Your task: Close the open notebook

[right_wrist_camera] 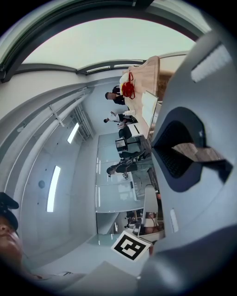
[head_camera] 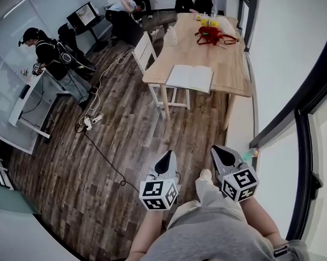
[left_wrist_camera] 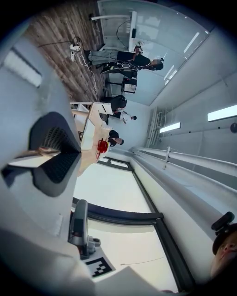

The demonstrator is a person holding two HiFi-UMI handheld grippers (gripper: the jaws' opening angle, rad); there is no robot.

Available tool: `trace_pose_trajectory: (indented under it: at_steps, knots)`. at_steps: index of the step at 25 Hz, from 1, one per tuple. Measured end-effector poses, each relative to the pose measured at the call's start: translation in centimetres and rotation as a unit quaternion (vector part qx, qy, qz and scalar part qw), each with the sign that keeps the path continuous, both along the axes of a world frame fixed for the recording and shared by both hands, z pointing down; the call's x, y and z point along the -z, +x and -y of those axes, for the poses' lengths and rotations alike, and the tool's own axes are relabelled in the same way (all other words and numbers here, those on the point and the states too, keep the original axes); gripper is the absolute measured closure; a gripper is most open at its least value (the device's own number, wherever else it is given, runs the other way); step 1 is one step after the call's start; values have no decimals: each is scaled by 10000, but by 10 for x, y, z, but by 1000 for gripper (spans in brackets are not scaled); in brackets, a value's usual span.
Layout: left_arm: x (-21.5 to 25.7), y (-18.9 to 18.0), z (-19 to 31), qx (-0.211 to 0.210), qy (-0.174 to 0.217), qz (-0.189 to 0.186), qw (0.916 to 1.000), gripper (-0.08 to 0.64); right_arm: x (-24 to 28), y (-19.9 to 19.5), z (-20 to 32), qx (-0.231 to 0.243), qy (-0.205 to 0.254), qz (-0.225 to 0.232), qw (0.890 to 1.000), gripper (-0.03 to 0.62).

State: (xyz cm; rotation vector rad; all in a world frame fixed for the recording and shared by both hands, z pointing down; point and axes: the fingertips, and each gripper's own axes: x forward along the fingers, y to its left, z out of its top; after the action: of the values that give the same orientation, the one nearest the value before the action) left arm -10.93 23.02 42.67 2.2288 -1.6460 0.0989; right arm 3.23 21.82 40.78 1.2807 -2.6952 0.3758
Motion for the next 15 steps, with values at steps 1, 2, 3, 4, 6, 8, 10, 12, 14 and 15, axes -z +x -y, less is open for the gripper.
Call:
trace_pose_trajectory:
  at_steps: [1, 2, 3, 4, 6, 8, 10, 12, 14, 15]
  knots:
    - [-1, 0, 1, 3, -3, -2, 10000, 555, -1, 0, 1, 6, -3, -23, 10000, 591]
    - [-1, -1, 3, 9, -1, 1, 10000, 555, -1, 0, 2, 14, 5, -46, 10000, 591]
    - [-1, -1, 5, 13, 4, 3, 10000, 555, -1, 0, 3, 19, 21, -68, 10000, 591]
    - [-2, -1, 8, 15, 8, 4, 10000, 555, -1, 0, 5, 20, 42, -86, 10000, 591]
    - [-3, -1, 15, 8, 12, 8, 10000, 555, -2, 0, 11, 21, 70, -101, 9999, 591]
    - [-5, 0, 23, 0, 3, 20, 10000, 555, -5, 2, 18, 33, 52, -86, 9999, 591]
    - [-8, 2, 32, -11, -20, 28, 10000, 555, -7, 3, 26, 47, 27, -72, 10000, 591]
    - [-10, 3, 43, -27, -49, 34, 10000, 555, -8, 3, 37, 44, 26, -67, 10000, 591]
    - [-12, 4, 56, -56, -53, 33, 10000, 555, -10, 5, 51, 19, 37, -53, 10000, 591]
    - [-13, 5, 63, -69, -46, 36, 10000, 555, -10, 5, 59, 5, 39, -41, 10000, 591]
